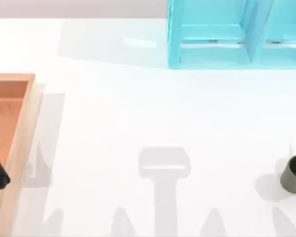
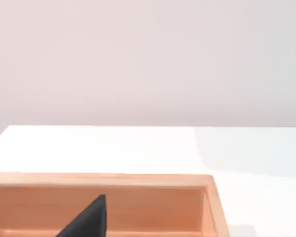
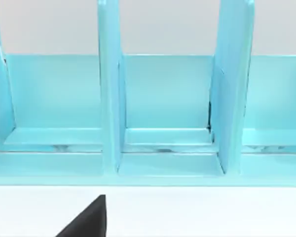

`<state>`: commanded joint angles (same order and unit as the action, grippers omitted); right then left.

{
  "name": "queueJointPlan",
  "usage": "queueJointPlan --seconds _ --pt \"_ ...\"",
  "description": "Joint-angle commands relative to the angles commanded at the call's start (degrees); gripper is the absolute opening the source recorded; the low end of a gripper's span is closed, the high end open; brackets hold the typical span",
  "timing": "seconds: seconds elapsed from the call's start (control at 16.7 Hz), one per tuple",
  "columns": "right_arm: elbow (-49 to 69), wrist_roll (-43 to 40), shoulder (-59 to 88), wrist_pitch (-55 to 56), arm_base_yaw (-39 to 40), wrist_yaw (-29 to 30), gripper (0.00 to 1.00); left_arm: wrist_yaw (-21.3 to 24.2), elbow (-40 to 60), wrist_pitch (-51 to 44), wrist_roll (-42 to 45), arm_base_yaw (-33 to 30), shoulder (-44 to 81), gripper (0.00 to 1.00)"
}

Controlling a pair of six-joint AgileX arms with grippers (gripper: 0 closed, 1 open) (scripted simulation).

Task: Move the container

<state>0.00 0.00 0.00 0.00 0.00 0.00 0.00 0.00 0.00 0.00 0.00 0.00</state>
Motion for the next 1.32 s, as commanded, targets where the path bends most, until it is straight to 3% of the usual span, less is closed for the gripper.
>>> queueJointPlan --seconds 0.24,0.48,1.02,1.32 --pt "1.88 0.16 1.91 -1.85 0.16 0.02 1.0 0.0 0.0 0.0 0.0 0.0 0.0 1.0" --pt "12.15 0.99 12.92 -11.73 1.19 -0.1 1.0 0.0 0.0 0.0 0.0 0.0 0.0 1.0" --pt "46.8 4.51 61.95 -48.38 4.39 -0.45 1.0 0.0 0.0 0.0 0.0 0.0 0.0 1.0" --pt "62.77 6.03 81.39 -64.0 5.62 -0.32 1.0 0.0 0.0 0.0 0.0 0.0 0.0 1.0"
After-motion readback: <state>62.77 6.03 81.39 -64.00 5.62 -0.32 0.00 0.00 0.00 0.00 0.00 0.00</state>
